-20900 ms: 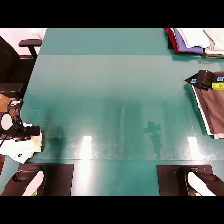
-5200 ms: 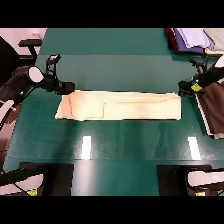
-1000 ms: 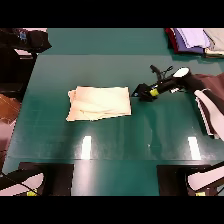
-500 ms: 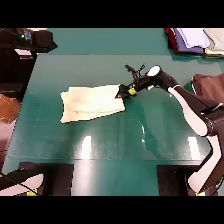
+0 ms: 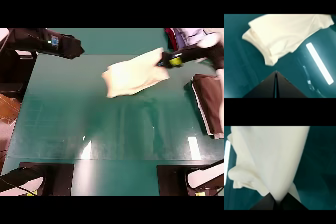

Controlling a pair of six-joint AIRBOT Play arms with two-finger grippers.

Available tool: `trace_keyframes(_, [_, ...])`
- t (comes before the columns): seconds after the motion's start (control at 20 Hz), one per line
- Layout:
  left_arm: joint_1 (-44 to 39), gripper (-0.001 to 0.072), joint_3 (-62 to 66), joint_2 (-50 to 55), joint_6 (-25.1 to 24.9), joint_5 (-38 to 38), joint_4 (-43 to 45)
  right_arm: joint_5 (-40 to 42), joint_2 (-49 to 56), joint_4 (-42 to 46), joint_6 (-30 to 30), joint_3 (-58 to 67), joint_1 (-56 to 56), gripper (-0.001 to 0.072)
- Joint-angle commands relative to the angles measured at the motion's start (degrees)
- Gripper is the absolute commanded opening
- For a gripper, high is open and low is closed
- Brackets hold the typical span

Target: Fold the shirts.

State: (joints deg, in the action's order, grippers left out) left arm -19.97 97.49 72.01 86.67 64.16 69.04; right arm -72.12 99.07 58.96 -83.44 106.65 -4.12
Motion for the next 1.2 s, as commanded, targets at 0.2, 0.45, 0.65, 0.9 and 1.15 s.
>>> trace_keyframes(0.2, [-4.0,0.0026,0.0,0.0,-0.1,-4.5,-0.2,-1.5,-8.4,3.5,-1.8,0.7,27.7,0.0013])
trace_keyframes(0.45, [-4.0,0.0026,0.0,0.2,0.4,-5.2,-0.3,0.7,-8.3,3.5,-0.9,0.8,34.0,0.0013])
trace_keyframes(0.65, [-4.0,0.0026,-0.1,1.2,0.4,-4.5,-0.3,2.1,-8.3,3.5,-0.9,8.0,33.6,0.0013])
trace_keyframes(0.9, [-4.0,0.0027,-0.5,2.3,0.3,-3.5,-0.3,2.9,-13.2,3.7,-0.9,11.9,34.0,0.0013])
trace_keyframes(1.15, [-4.0,0.0027,-0.5,2.8,0.2,-3.3,-0.3,-1.4,-22.8,3.8,1.6,-0.3,38.5,0.0013])
